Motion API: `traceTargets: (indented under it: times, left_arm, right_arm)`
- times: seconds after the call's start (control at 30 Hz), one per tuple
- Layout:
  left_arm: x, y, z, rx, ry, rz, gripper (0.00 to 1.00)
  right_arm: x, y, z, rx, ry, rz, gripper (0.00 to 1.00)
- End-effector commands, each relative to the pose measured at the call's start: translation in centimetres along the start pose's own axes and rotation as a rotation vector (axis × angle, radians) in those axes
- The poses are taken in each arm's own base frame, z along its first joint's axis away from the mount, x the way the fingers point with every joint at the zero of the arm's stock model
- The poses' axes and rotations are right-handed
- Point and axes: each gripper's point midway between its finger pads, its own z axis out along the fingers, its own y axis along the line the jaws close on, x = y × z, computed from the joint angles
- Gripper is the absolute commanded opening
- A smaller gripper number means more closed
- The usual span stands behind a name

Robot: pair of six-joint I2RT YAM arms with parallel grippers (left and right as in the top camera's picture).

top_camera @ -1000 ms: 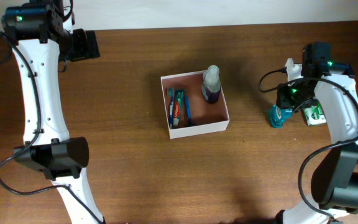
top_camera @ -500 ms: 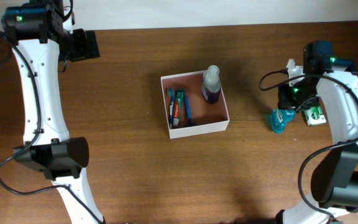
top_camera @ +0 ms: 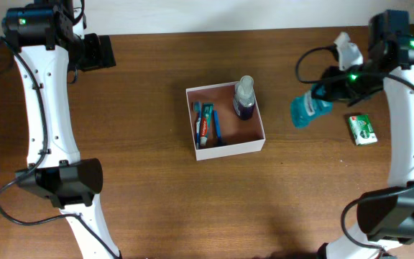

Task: Pack container
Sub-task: 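Lift the mouthwash and carry it over the pink box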

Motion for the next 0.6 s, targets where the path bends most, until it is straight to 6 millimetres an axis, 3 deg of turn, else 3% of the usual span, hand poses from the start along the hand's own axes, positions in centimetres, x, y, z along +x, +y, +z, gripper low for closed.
traceTargets:
  times: [0.0,0.13,0.3,0.47,0.57]
  left_arm:
    - [-0.1,0.2,0.2,-0.008,0.001,0.011,1.0]
    - [-0.1,0.2,0.2,-0.008,0.001,0.011,1.0]
    - [-0.1,0.2,0.2,-0.008,0.001,0.011,1.0]
    - [-0.1,0.2,0.2,-0.008,0.001,0.011,1.0]
    - [-0.1,0.2,0.2,-0.008,0.001,0.011,1.0]
  right_arm:
    - [-0.8,5.4,-0.2,-0.111,-0.031,-0.102,0.26]
    - [-0.8,8.2,0.9,-0.103,-0.02,-0.191,0.26]
    - [-1.0,9.1,2.2,0.041,-0.02,-0.18,0.26]
    - [-0.7,11.5,3.5,0.027,-0.004,-0.23,0.26]
    - [-0.9,11.3,5.3,0.062,0.02,-0.199,0.26]
